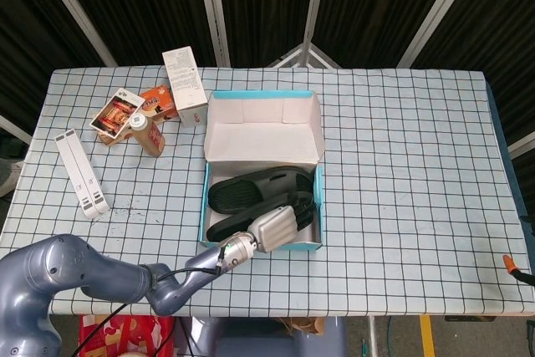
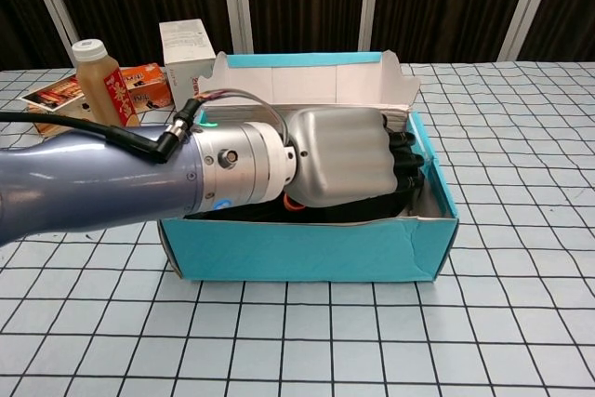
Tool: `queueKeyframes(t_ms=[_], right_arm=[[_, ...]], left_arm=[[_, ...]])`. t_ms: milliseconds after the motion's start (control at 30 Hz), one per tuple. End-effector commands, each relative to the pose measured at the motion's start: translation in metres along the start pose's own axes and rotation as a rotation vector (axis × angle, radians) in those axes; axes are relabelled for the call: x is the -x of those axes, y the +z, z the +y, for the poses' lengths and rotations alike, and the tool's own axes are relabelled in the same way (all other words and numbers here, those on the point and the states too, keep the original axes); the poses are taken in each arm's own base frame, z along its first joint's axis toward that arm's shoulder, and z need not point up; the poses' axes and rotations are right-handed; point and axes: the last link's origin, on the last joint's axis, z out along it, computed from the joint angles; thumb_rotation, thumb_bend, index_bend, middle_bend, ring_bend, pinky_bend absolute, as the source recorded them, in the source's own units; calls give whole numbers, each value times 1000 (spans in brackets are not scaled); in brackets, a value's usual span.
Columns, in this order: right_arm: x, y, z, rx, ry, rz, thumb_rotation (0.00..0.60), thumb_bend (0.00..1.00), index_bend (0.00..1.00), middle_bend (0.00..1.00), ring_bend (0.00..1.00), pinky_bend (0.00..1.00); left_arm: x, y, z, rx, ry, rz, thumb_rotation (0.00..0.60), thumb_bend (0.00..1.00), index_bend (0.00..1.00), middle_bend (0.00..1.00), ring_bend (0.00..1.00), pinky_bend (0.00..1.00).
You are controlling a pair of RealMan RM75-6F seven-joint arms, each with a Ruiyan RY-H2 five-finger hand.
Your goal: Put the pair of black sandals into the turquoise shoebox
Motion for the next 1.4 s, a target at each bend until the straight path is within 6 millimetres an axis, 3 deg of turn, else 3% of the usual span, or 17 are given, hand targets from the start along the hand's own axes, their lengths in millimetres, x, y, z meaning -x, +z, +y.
queueKeyframes(t_ms=[33, 200, 267, 867, 1100, 1300, 1400], right_arm=[[0, 0, 0, 0, 1, 1, 600, 318, 225, 200, 286, 193], [0, 0, 0, 1, 1, 1, 600, 318, 224, 200, 286, 194], [0, 0, 0, 1, -1, 2, 600, 318, 225, 200, 286, 193], [0, 0, 2, 14, 3, -7, 600, 318, 225, 200, 286, 193], [1, 1, 3, 22, 2, -14, 600, 318, 224, 200, 286, 193], [0, 0, 0, 12, -3, -8, 600, 318, 225, 200, 286, 193], [0, -1, -1, 4, -4, -3, 600, 318, 225, 200, 286, 194]], left_arm=[[0, -3, -2, 8, 5, -15, 591, 127, 0, 0, 0, 201], [-6, -9, -7, 0, -15, -34, 458, 127, 0, 0, 0, 169], [-9, -11, -9, -4, -18, -42, 442, 128, 0, 0, 0, 162], [-25, -16, -19, -29, 11, -12, 441, 128, 0, 0, 0, 156], [-39, -46, -36, -52, -56, -15, 442, 127, 0, 0, 0, 154], [-60, -94, -68, -151, -152, -32, 441, 180, 0, 41, 8, 154], [-64, -123, -85, -234, -296, -64, 513, 232, 0, 63, 16, 154]])
